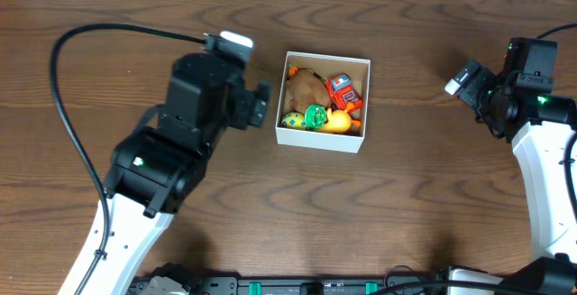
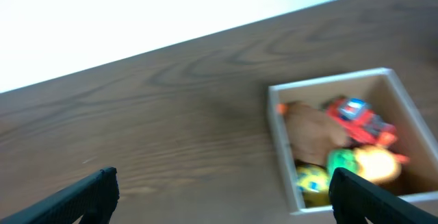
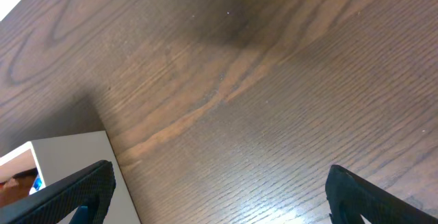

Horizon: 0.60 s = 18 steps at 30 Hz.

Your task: Pack container

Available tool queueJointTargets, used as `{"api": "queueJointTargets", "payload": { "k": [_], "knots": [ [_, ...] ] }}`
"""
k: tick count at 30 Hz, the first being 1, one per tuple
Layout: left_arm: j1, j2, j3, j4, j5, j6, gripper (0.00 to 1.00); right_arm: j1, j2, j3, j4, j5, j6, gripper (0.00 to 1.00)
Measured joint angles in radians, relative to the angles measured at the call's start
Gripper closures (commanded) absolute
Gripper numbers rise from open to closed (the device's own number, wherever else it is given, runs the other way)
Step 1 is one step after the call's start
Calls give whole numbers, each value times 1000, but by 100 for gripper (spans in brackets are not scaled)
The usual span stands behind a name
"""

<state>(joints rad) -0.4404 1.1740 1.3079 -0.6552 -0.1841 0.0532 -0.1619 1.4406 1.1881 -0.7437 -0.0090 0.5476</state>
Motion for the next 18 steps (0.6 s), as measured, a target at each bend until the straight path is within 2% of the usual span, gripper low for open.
{"api": "queueJointTargets", "payload": {
  "k": [10,18],
  "knots": [
    [133,-30,-14,-60,-40,0,2,0,0,0,0,0,0,1],
    [308,-260,-156,-65,45,-1,2,0,0,0,0,0,0,1]
  ]
}}
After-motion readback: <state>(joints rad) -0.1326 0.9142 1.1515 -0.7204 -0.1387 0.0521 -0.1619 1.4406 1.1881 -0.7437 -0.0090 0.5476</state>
